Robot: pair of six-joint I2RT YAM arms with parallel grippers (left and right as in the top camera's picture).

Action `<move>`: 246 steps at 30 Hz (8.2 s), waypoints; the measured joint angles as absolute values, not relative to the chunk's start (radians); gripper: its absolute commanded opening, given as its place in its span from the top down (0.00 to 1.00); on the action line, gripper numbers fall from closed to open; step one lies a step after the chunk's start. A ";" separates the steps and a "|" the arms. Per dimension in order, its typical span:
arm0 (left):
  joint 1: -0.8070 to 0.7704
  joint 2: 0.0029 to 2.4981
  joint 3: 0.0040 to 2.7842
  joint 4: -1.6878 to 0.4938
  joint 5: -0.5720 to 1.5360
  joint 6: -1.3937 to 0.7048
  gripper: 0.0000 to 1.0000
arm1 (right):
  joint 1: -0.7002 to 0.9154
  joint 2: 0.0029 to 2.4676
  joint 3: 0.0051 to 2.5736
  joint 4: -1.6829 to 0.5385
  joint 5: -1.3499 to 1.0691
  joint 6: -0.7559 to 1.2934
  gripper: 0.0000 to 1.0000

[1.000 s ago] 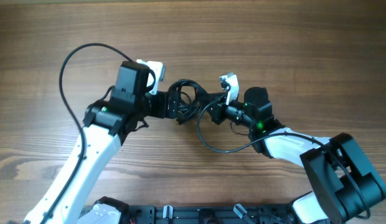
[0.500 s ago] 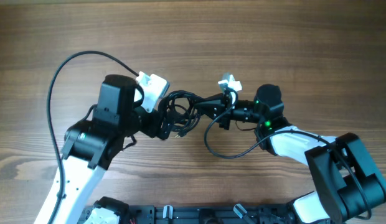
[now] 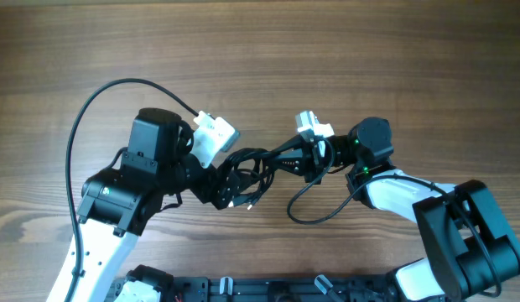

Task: Untangle cables

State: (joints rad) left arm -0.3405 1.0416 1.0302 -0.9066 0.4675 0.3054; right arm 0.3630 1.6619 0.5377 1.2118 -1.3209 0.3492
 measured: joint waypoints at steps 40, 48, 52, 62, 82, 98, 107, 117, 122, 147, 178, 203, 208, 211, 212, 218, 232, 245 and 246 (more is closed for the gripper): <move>-0.340 1.044 1.030 -0.807 0.461 0.260 0.96 | 0.361 1.662 0.538 1.239 -1.353 0.493 0.25; -0.341 1.044 1.030 -0.742 0.298 0.081 0.96 | 0.361 1.657 0.539 1.151 -1.304 0.580 0.05; -0.341 1.044 1.030 -0.689 0.271 0.011 0.96 | 0.361 1.655 0.540 1.023 -1.265 0.632 0.00; -0.341 1.044 1.030 -0.593 0.137 -0.228 0.96 | 0.361 1.655 0.540 0.897 -1.168 0.833 0.00; -0.341 1.044 1.030 -0.518 0.104 -0.673 0.96 | 0.516 1.655 0.540 0.928 -0.806 0.965 0.03; -0.341 1.044 1.030 -0.529 0.106 -0.694 0.96 | 0.516 1.655 0.540 0.925 -0.627 0.968 0.04; -0.341 1.044 1.030 -0.530 0.029 -0.717 0.96 | 0.516 1.655 0.540 0.924 -0.662 0.964 0.04; -0.341 1.044 1.030 -0.518 -0.037 -0.829 0.96 | 0.516 1.655 0.540 0.886 -0.696 0.964 0.03; -0.341 1.046 1.030 -0.519 -0.038 -0.855 0.96 | 0.516 1.655 0.540 0.891 -0.710 0.964 0.03; -0.341 1.081 1.030 -0.510 0.021 -0.942 0.96 | 0.516 1.655 0.540 0.850 -0.668 0.963 0.03; -0.341 1.081 1.030 -0.532 0.129 -0.785 0.96 | 0.516 1.655 0.540 0.852 -0.582 0.966 0.03; -0.341 1.082 1.030 -0.515 0.049 -0.773 0.96 | 0.516 1.655 0.540 0.863 -0.621 0.968 0.03; -0.341 1.082 1.030 -0.507 0.050 -0.834 0.96 | 0.516 1.655 0.540 0.847 -0.621 0.968 0.04; -0.341 1.082 1.030 -0.502 0.060 -0.853 0.96 | 0.516 1.655 0.540 0.845 -0.620 0.968 0.04; -0.341 1.082 1.030 -0.499 0.065 -0.857 0.96 | 0.516 1.655 0.540 0.845 -0.620 0.968 0.03; -0.341 1.082 1.030 -0.500 0.087 -0.867 0.96 | 0.516 1.655 0.540 0.845 -0.619 0.968 0.03; -0.341 1.082 1.030 -0.519 0.147 -0.824 0.96 | 0.516 1.655 0.540 0.845 -0.558 0.968 0.03; -0.341 1.082 1.030 -0.519 0.220 -0.805 0.96 | 0.490 1.655 0.540 0.822 -0.485 0.964 0.03; -0.341 1.082 1.030 -0.519 0.220 -0.805 0.96 | 0.480 1.655 0.540 0.823 -0.486 0.964 0.03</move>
